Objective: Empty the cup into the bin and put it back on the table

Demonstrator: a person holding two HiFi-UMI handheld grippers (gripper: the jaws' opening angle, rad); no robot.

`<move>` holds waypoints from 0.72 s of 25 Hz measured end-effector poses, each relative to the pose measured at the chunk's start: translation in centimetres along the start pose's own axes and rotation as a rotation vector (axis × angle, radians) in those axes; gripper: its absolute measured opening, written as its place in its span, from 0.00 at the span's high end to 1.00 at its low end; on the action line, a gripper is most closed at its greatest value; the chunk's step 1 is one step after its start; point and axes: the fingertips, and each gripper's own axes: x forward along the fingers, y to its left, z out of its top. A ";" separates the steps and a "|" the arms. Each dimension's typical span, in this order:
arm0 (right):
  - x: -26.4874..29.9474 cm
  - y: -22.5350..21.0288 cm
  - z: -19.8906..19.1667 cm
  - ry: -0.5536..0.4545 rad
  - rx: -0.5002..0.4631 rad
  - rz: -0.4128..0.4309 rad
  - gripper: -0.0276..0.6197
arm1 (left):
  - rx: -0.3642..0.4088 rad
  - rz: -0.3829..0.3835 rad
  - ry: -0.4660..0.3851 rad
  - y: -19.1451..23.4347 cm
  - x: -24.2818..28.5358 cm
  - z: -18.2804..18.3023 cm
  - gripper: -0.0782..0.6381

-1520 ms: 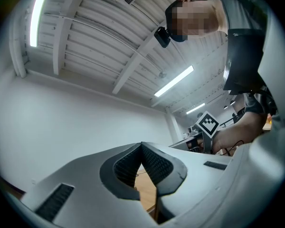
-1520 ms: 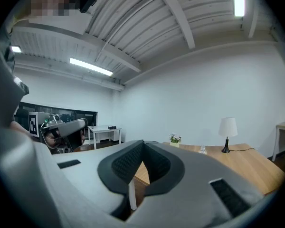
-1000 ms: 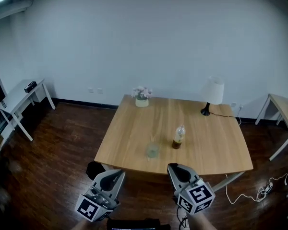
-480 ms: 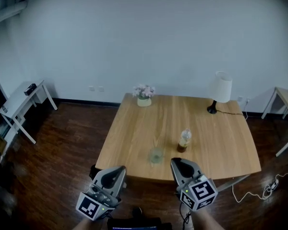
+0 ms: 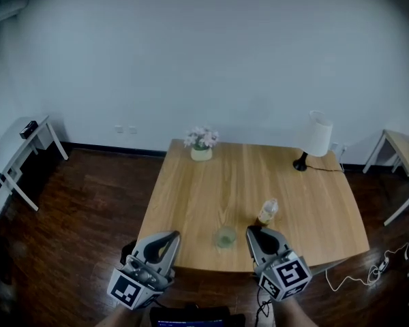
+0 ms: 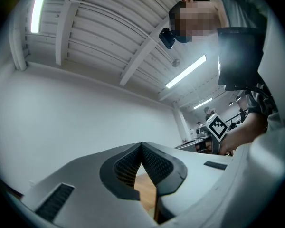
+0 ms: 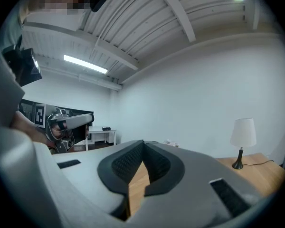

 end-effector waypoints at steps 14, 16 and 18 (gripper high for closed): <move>4.3 -2.3 0.0 0.030 -0.003 -0.030 0.96 | -0.025 -0.011 -0.013 4.2 2.4 -2.8 0.90; 4.5 -2.5 -0.4 0.042 0.008 -0.013 0.96 | -0.032 0.015 -0.012 4.4 2.7 -3.0 0.90; 4.5 -2.9 -0.6 0.051 0.005 -0.001 0.96 | -0.034 0.027 -0.009 4.2 2.9 -3.1 0.90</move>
